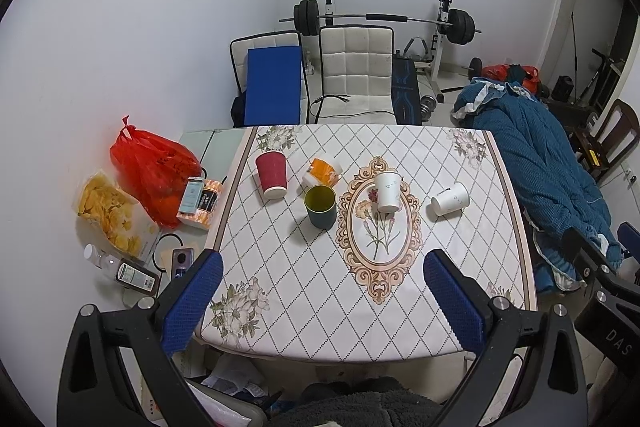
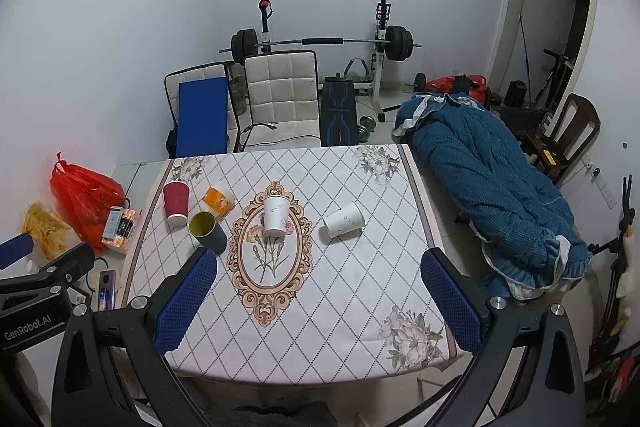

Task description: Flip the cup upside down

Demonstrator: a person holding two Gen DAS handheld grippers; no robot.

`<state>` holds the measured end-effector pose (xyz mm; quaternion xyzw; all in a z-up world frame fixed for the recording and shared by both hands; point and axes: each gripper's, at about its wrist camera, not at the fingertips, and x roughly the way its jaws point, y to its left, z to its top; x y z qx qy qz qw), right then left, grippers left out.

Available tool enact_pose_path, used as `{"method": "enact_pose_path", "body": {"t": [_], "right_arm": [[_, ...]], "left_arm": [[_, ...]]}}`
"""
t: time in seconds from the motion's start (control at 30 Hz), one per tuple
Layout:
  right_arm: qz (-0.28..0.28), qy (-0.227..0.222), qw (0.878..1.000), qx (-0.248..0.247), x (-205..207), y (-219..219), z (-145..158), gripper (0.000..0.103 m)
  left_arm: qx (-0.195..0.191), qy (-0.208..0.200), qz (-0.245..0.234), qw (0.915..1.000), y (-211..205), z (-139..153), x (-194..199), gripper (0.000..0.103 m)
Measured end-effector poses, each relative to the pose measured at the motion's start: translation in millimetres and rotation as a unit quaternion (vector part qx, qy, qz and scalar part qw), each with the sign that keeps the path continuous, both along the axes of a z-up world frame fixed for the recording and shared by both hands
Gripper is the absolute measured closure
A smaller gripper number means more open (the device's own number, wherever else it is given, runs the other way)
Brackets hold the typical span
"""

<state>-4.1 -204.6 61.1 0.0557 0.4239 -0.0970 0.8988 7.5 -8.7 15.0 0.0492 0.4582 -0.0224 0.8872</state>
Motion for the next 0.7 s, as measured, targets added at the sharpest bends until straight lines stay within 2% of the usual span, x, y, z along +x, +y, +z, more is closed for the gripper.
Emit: {"method": "enact_pose_path", "body": {"t": [0.43,0.7], "right_arm": [[0.003,0.002,1.0,0.001,7,2,3,0.0],[0.0,0.011,1.0,0.005,12,6,-1,0.0]], "left_arm": [[-0.001,0.0,-0.001,1.0,-1,0,0,0.0],[-0.004,0.012,-0.01,0.9999,-6,-5,13,0.0]]}}
